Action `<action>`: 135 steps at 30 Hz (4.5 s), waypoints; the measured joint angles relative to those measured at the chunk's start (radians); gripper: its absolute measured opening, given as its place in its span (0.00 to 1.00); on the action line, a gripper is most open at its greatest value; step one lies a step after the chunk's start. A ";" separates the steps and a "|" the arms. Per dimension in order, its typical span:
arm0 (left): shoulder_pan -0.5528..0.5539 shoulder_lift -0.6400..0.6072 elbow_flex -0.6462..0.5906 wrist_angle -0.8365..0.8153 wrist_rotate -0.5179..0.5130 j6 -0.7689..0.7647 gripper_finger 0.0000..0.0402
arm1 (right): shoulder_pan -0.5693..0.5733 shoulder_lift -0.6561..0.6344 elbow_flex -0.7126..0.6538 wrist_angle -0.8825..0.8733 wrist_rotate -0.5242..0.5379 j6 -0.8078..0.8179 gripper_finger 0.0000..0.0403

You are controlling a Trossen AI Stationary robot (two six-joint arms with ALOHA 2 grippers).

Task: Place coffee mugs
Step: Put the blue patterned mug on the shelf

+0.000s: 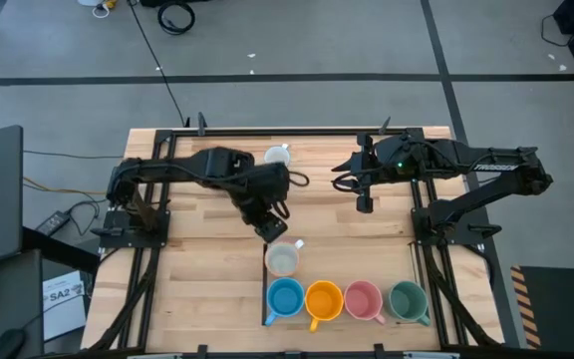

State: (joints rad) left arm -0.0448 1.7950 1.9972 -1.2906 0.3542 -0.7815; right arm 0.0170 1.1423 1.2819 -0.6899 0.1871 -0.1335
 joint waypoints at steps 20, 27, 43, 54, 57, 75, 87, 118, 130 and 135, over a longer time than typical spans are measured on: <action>0.486 -0.003 0.000 0.064 -0.002 0.465 0.31 | 0.000 -0.096 0.000 -0.079 0.001 0.112 0.32; 0.636 0.007 -0.001 0.129 -0.083 0.549 0.31 | -0.001 -0.128 0.000 -0.080 0.022 0.116 0.32; 0.740 0.243 -0.002 0.124 -0.094 0.689 0.31 | -0.096 -0.115 0.000 -0.163 0.029 0.184 0.32; 0.720 0.313 -0.002 0.096 -0.063 0.727 0.31 | -0.143 -0.115 0.000 -0.181 0.028 0.184 0.32; 0.711 0.314 -0.002 0.092 -0.066 0.742 0.31 | -0.146 -0.115 0.000 -0.181 0.027 0.184 0.32; 0.665 0.314 -0.153 0.133 -0.154 0.742 0.31 | -0.146 -0.115 0.000 -0.181 -0.024 0.184 0.32; 0.646 0.313 -0.174 0.171 -0.164 0.741 0.31 | -0.146 -0.115 0.000 -0.181 -0.025 0.184 0.32; 0.641 0.306 -0.039 0.073 -0.155 0.681 0.05 | -0.146 -0.115 0.000 -0.181 -0.025 0.163 0.32; 0.586 0.305 0.272 -0.071 -0.147 0.622 0.05 | -0.146 -0.114 0.000 -0.172 -0.024 0.149 0.32; 0.522 0.289 0.352 -0.067 -0.138 0.518 0.05 | -0.147 -0.114 0.000 -0.173 -0.024 0.149 0.32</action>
State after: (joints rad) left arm 0.4773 2.0838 2.3492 -1.3572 0.2159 -0.2637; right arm -0.1299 1.0279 1.2816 -0.8632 0.1631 0.0151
